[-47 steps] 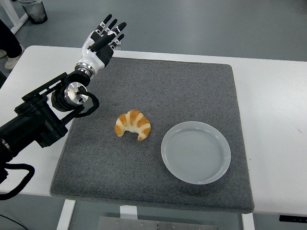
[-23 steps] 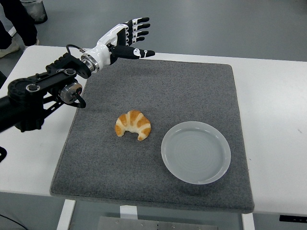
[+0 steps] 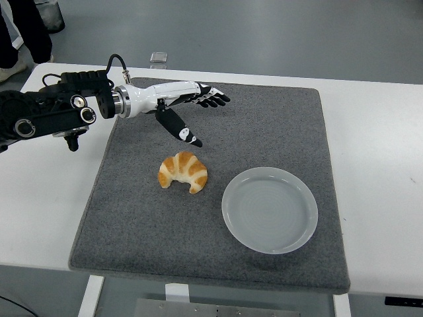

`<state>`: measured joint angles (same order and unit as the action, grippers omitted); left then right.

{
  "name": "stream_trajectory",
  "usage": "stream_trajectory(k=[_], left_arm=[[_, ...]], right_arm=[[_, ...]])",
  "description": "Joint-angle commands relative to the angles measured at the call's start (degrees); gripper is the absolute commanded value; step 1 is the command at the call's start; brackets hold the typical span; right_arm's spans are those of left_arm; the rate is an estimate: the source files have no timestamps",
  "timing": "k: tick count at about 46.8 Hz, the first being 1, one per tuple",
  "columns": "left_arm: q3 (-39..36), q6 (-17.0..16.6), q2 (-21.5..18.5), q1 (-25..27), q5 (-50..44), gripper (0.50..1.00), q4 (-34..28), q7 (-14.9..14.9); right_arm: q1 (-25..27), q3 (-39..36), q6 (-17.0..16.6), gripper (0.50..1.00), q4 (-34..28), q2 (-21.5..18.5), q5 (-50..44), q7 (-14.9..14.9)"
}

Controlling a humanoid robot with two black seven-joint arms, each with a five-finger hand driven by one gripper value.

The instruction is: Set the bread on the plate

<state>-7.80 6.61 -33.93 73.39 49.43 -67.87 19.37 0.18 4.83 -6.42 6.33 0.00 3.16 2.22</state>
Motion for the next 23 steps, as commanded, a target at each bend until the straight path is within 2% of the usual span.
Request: stream_trajectory(k=[1, 15, 23], left_arm=[[0.0, 0.2, -0.4, 0.0, 6.5, 0.994, -1.0, 0.0], [0.0, -0.1, 0.5, -0.2, 15.6, 0.992, -2.1, -0.1], [-1.2, 0.0, 0.5, -0.3, 16.8, 0.99, -3.7, -0.7]], right_arm=[[0.0, 0.0, -0.1, 0.952, 0.0, 0.0, 0.0, 0.0], [0.0, 0.0, 0.0, 0.952, 0.0, 0.0, 0.0, 0.0], [0.0, 0.0, 0.0, 0.952, 0.0, 0.0, 0.0, 0.0]])
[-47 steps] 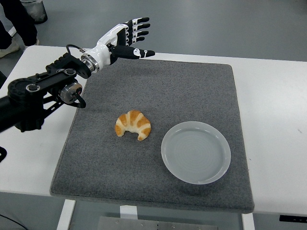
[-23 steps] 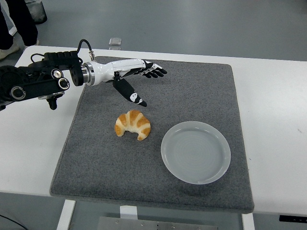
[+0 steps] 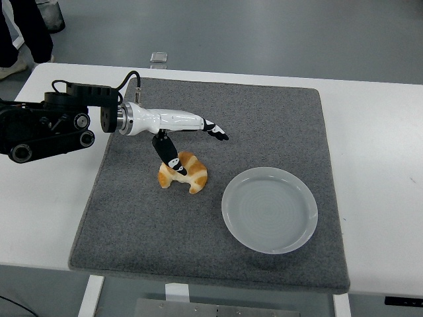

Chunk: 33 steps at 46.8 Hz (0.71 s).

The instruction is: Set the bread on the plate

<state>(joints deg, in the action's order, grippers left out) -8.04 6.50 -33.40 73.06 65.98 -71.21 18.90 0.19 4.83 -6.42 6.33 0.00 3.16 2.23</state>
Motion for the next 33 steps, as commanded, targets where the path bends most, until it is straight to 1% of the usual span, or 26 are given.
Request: stream_trajectory(k=[1, 4, 14, 29, 33], left_arm=[[-1.5, 0.1, 0.1, 0.2, 0.3, 0.99, -0.4, -0.2], [-2.9, 0.1, 0.3, 0.5, 0.6, 0.992, -0.9, -0.2], [-3.9, 0.3, 0.2, 0.5, 2.0, 0.99, -1.9, -0.3], [-4.0, -0.2, 0.5, -0.2, 3.2, 0.981, -0.5, -1.0], [-5.3, -0.4, 1.4, -0.1, 3.3, 0.977, -0.2, -1.1]], right_arm=[[0.0, 0.0, 0.0, 0.952, 0.0, 0.0, 0.0, 0.1], [0.0, -0.1, 0.0, 0.954, 0.0, 0.0, 0.0, 0.1], [0.0, 0.0, 0.0, 0.952, 0.0, 0.0, 0.0, 0.1], [0.0, 0.0, 0.0, 0.954, 0.0, 0.0, 0.0, 0.0], [0.0, 0.0, 0.0, 0.952, 0.0, 0.0, 0.0, 0.1]])
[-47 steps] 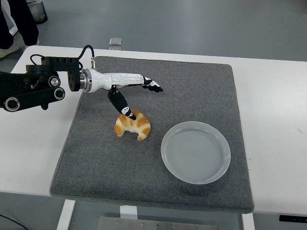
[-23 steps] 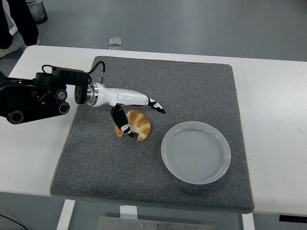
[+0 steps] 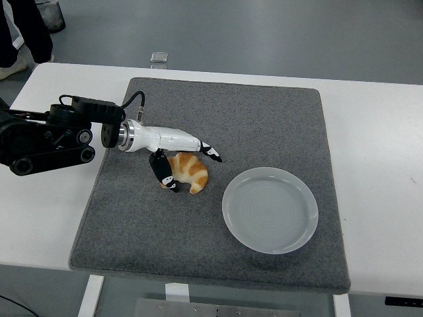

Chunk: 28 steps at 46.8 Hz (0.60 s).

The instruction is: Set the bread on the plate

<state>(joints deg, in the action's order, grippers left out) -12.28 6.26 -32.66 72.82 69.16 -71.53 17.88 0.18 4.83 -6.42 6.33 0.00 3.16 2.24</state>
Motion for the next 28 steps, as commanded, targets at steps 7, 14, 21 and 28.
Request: stream_trajectory(k=[7, 14, 21, 28], left_arm=[[-2.3, -1.6, 1.0, 0.0, 1.1, 0.966, 0.3, -0.7], [-2.8, -1.8, 2.1, -0.1, 2.3, 0.911, 1.1, -0.8], [-2.8, -2.1, 2.3, -0.1, 3.0, 0.806, 1.4, -0.8], [-2.8, -2.9, 2.3, 0.0, 3.7, 0.78, 1.5, -0.8]], right_arm=[[0.0, 0.0, 0.0, 0.952, 0.0, 0.0, 0.0, 0.0], [0.0, 0.0, 0.0, 0.952, 0.0, 0.0, 0.0, 0.0], [0.1, 0.0, 0.0, 0.952, 0.0, 0.0, 0.0, 0.0], [0.0, -0.1, 0.0, 0.952, 0.0, 0.0, 0.0, 0.0]])
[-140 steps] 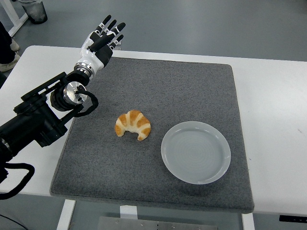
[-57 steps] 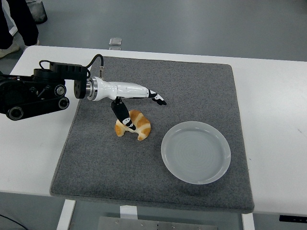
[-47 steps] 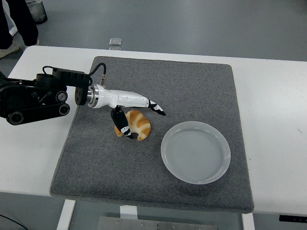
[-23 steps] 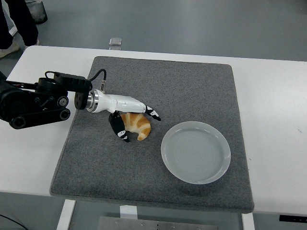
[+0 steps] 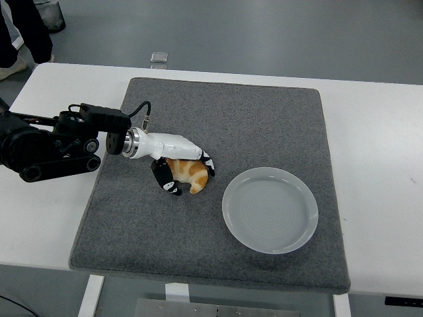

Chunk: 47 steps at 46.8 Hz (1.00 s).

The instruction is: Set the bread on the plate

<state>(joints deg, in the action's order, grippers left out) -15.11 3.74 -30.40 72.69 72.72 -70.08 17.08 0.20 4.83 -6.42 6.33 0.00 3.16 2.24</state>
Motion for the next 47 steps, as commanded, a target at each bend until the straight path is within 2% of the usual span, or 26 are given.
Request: stream_trajectory(k=[1, 3, 6, 12, 25, 31, 38, 47], left_arm=[[0.0, -0.4, 0.2, 0.1, 0.1, 0.776, 0.0, 0.0], [0.0, -0.5, 0.2, 0.1, 0.1, 0.752, 0.0, 0.0], [0.0, -0.6, 0.3, 0.1, 0.1, 0.656, 0.0, 0.0], [0.0, -0.8, 0.3, 0.1, 0.8, 0.5, 0.0, 0.0], [0.0, -0.8, 0.3, 0.3, 2.8, 0.5, 0.0, 0.0], [0.1, -1.9, 0.3, 0.5, 2.8, 0.5, 0.3, -1.6], [0.6, -2.0, 0.3, 1.2, 2.8, 0.5, 0.1, -1.7], [1.2, -2.0, -0.4, 5.3, 1.7, 0.5, -0.5, -1.7]], right_arm=[[0.0, 0.0, 0.0, 0.952, 0.0, 0.0, 0.0, 0.0], [0.1, 0.0, 0.0, 0.952, 0.0, 0.0, 0.0, 0.0], [0.0, 0.0, 0.0, 0.952, 0.0, 0.0, 0.0, 0.0], [0.0, 0.0, 0.0, 0.952, 0.0, 0.0, 0.0, 0.0], [0.0, -0.1, 0.0, 0.952, 0.0, 0.0, 0.0, 0.0], [0.0, 0.0, 0.0, 0.952, 0.0, 0.0, 0.0, 0.0], [0.0, 0.0, 0.0, 0.952, 0.0, 0.0, 0.0, 0.0], [0.0, 0.0, 0.0, 0.952, 0.0, 0.0, 0.0, 0.0]])
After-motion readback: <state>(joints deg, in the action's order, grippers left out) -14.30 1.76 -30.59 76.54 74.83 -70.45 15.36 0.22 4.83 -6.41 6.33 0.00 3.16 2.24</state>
